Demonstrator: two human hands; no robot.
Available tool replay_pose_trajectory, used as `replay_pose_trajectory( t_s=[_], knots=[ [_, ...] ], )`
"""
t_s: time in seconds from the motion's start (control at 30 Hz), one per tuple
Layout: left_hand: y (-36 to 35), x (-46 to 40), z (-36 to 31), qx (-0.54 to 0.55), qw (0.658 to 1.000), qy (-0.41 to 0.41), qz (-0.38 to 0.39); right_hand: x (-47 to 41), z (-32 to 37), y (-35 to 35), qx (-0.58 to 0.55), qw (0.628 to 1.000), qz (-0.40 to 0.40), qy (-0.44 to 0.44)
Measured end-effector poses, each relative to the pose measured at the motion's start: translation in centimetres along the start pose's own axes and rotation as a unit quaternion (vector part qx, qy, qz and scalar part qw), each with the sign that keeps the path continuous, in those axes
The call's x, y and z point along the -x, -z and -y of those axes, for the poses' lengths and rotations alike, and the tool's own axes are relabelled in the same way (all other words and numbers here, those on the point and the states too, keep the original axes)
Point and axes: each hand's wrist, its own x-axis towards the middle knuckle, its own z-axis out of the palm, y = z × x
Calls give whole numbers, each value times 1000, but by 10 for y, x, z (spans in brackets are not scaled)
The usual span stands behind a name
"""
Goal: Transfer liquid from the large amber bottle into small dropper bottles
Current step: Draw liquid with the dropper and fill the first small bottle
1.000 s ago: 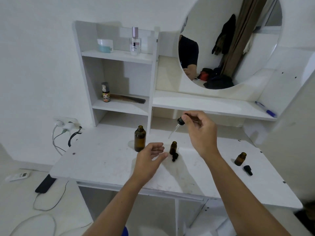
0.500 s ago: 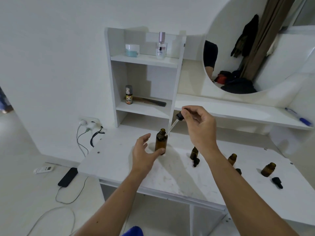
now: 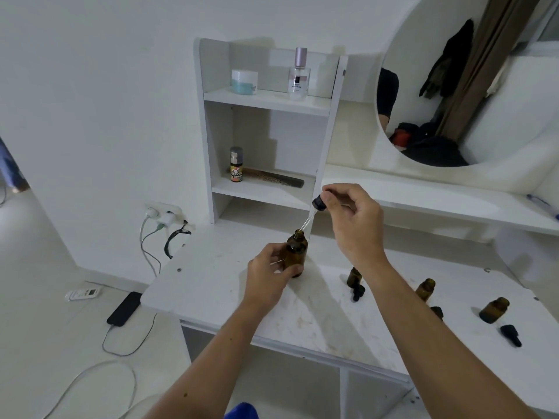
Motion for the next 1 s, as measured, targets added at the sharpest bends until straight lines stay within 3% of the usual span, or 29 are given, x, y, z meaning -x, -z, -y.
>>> replay_pose_trajectory(
  t_s=[0.4, 1.0],
  knots=[
    [0, -2, 2, -19, 1000, -7, -1, 19, -26, -21, 75, 991, 102, -36],
    [0, 14, -2, -98, 995, -21, -17, 53, -27, 16, 86, 993, 68, -52]
  ],
)
